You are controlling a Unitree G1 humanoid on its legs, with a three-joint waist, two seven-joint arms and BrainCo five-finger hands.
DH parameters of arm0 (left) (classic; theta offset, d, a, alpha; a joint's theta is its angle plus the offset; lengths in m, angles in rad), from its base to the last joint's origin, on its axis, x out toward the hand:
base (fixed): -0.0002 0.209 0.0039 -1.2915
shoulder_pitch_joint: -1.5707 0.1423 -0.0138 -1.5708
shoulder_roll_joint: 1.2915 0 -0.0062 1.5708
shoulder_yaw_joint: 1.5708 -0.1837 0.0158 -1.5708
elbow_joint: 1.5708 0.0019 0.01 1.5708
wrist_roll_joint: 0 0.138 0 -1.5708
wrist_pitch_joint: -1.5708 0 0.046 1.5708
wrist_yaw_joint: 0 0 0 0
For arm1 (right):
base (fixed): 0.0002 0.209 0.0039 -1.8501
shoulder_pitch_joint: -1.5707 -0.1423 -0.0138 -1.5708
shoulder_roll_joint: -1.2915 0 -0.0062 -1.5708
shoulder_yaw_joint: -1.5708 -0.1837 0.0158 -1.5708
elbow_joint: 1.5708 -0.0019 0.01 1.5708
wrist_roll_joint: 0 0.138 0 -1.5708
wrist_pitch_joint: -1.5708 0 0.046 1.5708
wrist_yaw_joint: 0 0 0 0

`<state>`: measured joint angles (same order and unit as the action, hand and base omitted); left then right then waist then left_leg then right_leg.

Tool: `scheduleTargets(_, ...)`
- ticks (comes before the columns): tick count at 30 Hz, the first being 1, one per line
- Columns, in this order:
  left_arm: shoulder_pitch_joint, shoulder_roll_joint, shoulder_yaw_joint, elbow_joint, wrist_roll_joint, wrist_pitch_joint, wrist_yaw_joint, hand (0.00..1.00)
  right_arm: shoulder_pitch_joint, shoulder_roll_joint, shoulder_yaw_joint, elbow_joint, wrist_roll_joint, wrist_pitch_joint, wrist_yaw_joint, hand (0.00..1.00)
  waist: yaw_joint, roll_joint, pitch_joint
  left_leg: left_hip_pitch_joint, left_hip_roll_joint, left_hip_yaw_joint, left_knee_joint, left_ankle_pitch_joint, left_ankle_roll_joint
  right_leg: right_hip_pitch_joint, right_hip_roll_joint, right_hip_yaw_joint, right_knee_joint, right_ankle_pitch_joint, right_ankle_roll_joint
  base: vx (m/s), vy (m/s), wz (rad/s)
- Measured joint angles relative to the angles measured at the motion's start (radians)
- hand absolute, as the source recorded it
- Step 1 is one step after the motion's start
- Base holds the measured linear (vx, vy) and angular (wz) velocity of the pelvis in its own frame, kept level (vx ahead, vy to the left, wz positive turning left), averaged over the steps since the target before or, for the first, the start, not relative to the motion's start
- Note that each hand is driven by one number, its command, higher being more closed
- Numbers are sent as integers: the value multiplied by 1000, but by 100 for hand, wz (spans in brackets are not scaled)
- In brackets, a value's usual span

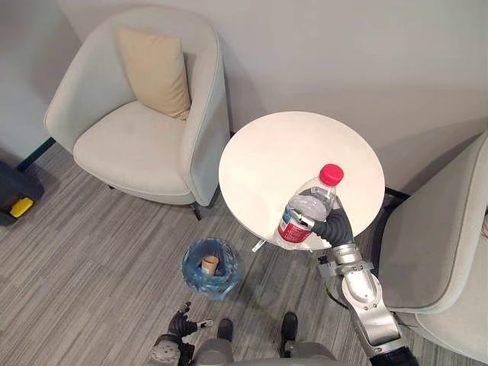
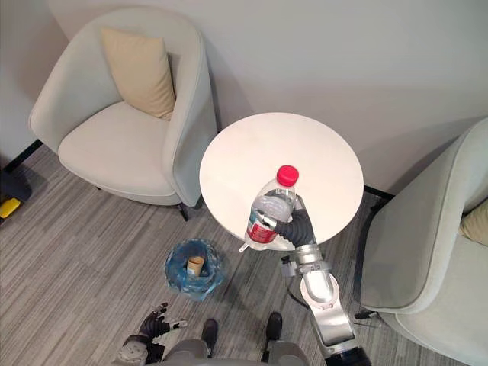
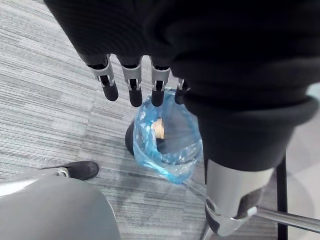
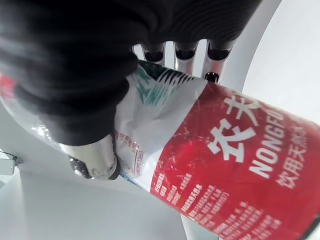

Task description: Gather rubbish on tea table into small bin, then transfer packed bag to large trash can.

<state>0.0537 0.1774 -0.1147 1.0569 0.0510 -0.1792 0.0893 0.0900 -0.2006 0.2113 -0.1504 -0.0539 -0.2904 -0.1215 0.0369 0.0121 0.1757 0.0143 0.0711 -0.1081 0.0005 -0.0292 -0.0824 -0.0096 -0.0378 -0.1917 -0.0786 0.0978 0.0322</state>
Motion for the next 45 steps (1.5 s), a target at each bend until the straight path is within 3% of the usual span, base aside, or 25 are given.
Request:
scheduleTargets(5,11,-3,0,16,0,0,0,0,39,-2,7,-49,-35,0,11,100,-21,6,-17,8,2,0,-1,0,0,23,3,-2,-20,8,-1,-58,-6,1)
scheduleTargets(12,10,-7,0,35,1,0,-1,0,77,-5,16,-55,-35,-3,17,100,-24,14,-29,22,0,-14,2,0,0,46,1,-15,-20,7,2,-40,-1,6)
scheduleTargets(17,5,-14,-11,41,1,-4,-2,0,75,-23,16,-55,-32,-13,16,100,-22,32,-36,-43,-13,-80,58,1,1,58,-11,-112,-14,-16,-1,-45,-7,61)
scheduleTargets(18,5,-16,-11,43,1,-3,-2,0,73,-27,15,-50,-31,-13,15,100,-22,37,-38,-68,-10,-11,77,-15,60,58,-23,-145,-4,-27,-2,-49,37,76)
scheduleTargets(19,7,-17,-11,44,1,-3,-1,0,70,-42,16,-37,-31,-13,15,100,-21,36,-40,-69,10,122,80,-34,186,57,-34,-166,16,-40,3,-35,19,78)
scheduleTargets(20,8,-16,-11,44,1,-3,-2,0,66,-44,17,-32,-31,-13,15,100,-22,38,-45,-68,26,206,79,-42,237,57,-44,-177,25,-47,7,19,4,76)
scheduleTargets(21,15,-20,-11,44,2,-3,-2,0,51,-52,16,-29,-31,-13,12,100,-26,45,-50,-69,61,337,82,-43,249,56,-58,-205,34,-49,3,69,86,70)
scheduleTargets(22,19,-28,-11,45,3,-3,-2,0,23,-62,12,-12,-30,-13,7,100,-24,60,-53,-70,93,435,99,-34,236,54,-72,-222,50,-58,10,87,134,59)
scheduleTargets(23,21,-31,-13,45,4,-3,-2,0,13,-66,7,-5,-30,-13,6,100,-24,71,-56,-72,104,456,108,-15,220,54,-72,-229,61,-65,12,91,149,42)
scheduleTargets(26,35,-35,-23,44,30,-3,-1,0,1,-59,-17,13,-30,-13,-6,100,-25,75,-60,-43,96,466,60,58,66,56,-92,-275,133,-115,37,103,89,46)
scheduleTargets(28,40,-31,-22,44,35,-3,0,0,-5,-47,-18,23,-31,-13,-6,100,-20,72,-58,-17,83,462,-7,87,22,54,-95,-279,139,-117,40,68,49,21)
scheduleTargets(29,41,-17,-23,45,41,-1,1,0,-8,-23,-15,51,-32,-13,-6,100,-21,52,-57,-12,73,452,-26,94,20,49,-103,-279,150,-123,46,51,45,10)
scheduleTargets(33,35,-4,-24,44,42,1,1,0,-10,0,-7,112,-32,-9,-6,100,-22,24,-52,0,46,452,-29,86,29,11,-155,-268,264,-184,58,66,49,5)
scheduleTargets(37,36,15,-33,43,42,1,3,0,-11,-2,20,127,-36,-7,0,100,-25,-13,-32,3,-3,443,42,13,42,-28,-257,-239,447,-277,84,28,44,7)
scheduleTargets(39,39,22,-35,43,42,1,3,0,-8,-2,19,127,-37,-5,14,100,-38,-18,-28,5,-17,410,57,-4,50,-31,-263,-157,490,-274,72,43,56,46)
scheduleTargets(41,44,28,-35,42,42,0,3,0,-5,-4,16,127,-38,-5,19,100,-59,-26,-23,18,-23,363,49,-7,55,-48,-251,-64,560,-270,-16,80,47,68)
scheduleTargets(42,43,22,-36,40,41,-1,2,0,-1,-10,14,128,-40,-6,20,100,-69,-16,-19,20,-7,330,49,-7,58,-100,-221,7,630,-284,-86,109,-66,64)
scheduleTargets(43,42,26,-33,43,41,0,1,0,-1,0,15,129,-41,-6,25,100,-76,-19,-15,12,1,297,50,-3,58,-112,-164,65,589,-328,-20,119,-121,71)
scheduleTargets(45,33,36,-33,46,41,0,-1,0,6,-1,11,130,-47,-7,33,100,-79,-39,-14,-6,-6,258,56,8,41,-122,-92,131,455,-308,-16,65,-98,80)
